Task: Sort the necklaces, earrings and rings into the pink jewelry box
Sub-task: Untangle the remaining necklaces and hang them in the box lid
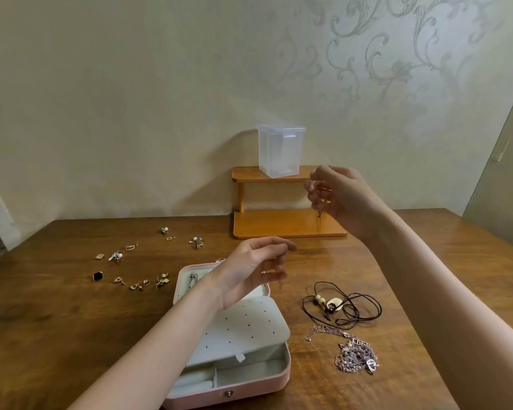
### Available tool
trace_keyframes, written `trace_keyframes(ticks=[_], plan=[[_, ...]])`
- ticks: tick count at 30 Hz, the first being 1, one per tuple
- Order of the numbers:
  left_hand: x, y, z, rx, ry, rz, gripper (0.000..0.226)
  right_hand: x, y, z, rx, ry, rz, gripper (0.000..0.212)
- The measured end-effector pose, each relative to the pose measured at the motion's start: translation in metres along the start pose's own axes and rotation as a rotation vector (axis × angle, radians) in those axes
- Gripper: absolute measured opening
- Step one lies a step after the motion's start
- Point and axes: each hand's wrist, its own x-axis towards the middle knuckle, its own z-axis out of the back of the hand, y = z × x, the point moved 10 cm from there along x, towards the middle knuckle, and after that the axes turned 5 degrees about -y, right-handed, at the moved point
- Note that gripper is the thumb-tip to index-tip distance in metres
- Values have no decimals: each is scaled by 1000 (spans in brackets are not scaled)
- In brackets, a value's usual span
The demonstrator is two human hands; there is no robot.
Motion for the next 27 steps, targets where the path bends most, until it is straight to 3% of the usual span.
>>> trace_keyframes(ticks=[7, 12, 16, 20, 24, 27], plan=[[0, 1, 39, -57, -174, 32, 14, 9, 6, 19, 48, -179, 12, 8], [-5, 2, 53, -170, -210, 91, 17, 9, 8, 34, -183, -293, 54, 12], [-8, -5, 56, -198, -200, 91, 25, 10, 2, 29, -369, -240, 43, 9], [-11, -12, 56, 58, -176, 83, 22, 7, -2, 8, -406, -91, 2, 9], [-11, -10, 46, 614, -130, 75, 36, 3, 0, -13, -107, 53, -74, 11], [-7, -5, 17, 661, 1, 45, 48, -1, 4, -30, 78, 147, -114, 9]])
